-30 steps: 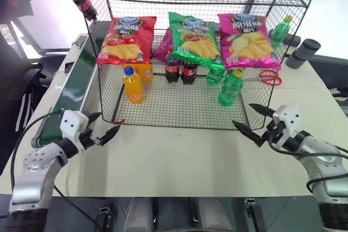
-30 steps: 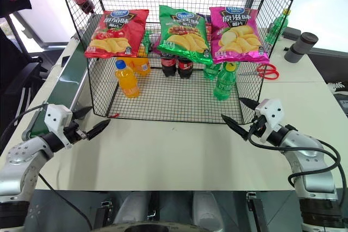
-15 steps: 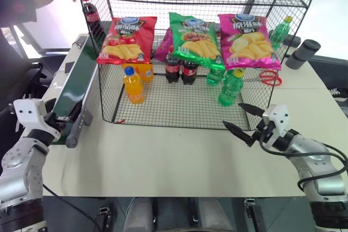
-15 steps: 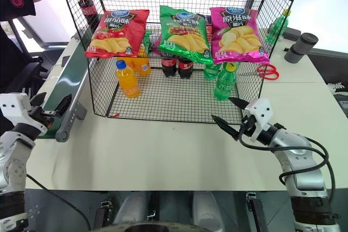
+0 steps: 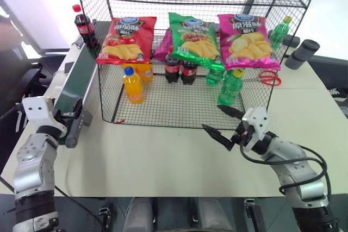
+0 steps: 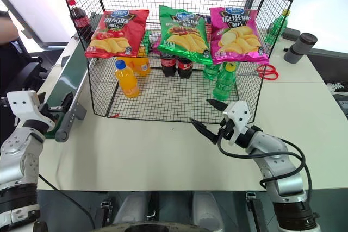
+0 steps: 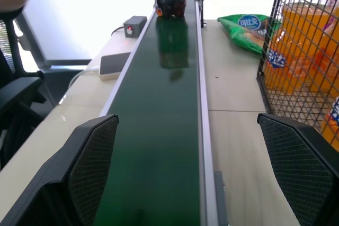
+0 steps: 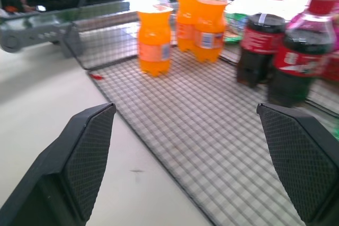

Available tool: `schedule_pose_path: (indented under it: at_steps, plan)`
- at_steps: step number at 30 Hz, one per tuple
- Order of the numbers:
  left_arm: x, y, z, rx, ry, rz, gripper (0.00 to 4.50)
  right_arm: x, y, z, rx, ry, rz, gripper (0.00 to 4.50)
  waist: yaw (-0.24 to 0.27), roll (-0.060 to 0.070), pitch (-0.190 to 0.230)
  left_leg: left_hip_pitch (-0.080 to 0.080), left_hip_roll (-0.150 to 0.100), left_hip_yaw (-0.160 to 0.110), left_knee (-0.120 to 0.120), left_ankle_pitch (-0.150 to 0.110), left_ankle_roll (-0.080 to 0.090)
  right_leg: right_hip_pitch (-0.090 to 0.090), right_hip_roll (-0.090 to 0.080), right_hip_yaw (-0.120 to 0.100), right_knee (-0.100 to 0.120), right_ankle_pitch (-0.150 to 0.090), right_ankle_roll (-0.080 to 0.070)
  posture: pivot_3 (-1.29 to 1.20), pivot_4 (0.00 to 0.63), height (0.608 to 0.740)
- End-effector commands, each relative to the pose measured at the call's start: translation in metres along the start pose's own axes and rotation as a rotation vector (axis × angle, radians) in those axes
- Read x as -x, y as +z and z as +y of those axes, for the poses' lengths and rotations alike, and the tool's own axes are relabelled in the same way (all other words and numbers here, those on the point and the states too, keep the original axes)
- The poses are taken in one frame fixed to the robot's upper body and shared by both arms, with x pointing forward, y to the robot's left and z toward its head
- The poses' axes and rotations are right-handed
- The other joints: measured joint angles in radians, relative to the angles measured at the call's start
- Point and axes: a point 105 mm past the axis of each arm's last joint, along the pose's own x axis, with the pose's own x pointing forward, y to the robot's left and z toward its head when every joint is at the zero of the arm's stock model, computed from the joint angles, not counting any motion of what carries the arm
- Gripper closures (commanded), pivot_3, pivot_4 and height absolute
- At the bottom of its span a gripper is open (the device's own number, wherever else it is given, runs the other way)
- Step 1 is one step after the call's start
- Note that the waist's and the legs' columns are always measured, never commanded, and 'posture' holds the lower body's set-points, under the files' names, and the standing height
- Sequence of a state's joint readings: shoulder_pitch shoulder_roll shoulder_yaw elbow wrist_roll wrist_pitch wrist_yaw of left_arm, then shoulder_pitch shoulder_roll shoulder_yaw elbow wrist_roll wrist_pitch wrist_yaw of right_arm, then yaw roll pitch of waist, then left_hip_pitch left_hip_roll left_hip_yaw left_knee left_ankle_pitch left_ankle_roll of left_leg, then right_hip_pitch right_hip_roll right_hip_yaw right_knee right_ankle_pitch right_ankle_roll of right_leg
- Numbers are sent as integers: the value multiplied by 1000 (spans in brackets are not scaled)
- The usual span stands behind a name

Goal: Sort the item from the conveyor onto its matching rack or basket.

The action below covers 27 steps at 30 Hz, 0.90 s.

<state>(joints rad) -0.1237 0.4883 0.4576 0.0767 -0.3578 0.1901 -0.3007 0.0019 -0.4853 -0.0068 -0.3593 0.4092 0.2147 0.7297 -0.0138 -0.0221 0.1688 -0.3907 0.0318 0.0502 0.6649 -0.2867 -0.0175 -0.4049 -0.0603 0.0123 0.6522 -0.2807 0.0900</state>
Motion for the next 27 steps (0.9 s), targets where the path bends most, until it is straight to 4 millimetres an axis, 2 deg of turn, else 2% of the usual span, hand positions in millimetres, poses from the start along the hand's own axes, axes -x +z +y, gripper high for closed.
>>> schedule_pose_path:
  at_steps: [1, 3, 6, 12, 27]
  plan:
    - [3, 12, 9, -20, 17, -71, 0, -6, 11, 13, 0, 38, -37, 55, 1, 0, 0, 0, 0, 0, 0, 0, 0, 0, 0, 0, 0, 0, 0, 0, 150, 740]
    - [2, 10, 12, -27, 30, -75, 0, -8, 11, 17, -17, 49, -47, 55, 1, 0, 0, 0, 0, 0, 0, 0, 0, 0, -1, 0, 0, 0, 0, 0, 150, 740]
    - [0, 10, 9, -47, 10, -79, 0, -14, 16, 38, -29, 139, -76, 55, 2, -1, 0, 0, 0, 0, 0, 0, 0, 0, -1, 0, 0, 0, 0, 0, 150, 740]
    - [-4, 7, 7, -32, 25, -83, 0, -21, 17, 63, -30, 216, -72, 55, 1, -1, -1, 0, 0, 0, 0, 0, 0, 0, -1, 0, 0, 0, 0, 0, 150, 740]
    - [-4, 6, 11, -17, 50, -97, 0, -23, 21, 67, -28, 261, -93, 55, 1, -2, -1, 0, 0, 0, 0, 0, 0, 0, -1, -1, 0, 0, 0, 0, 150, 740]
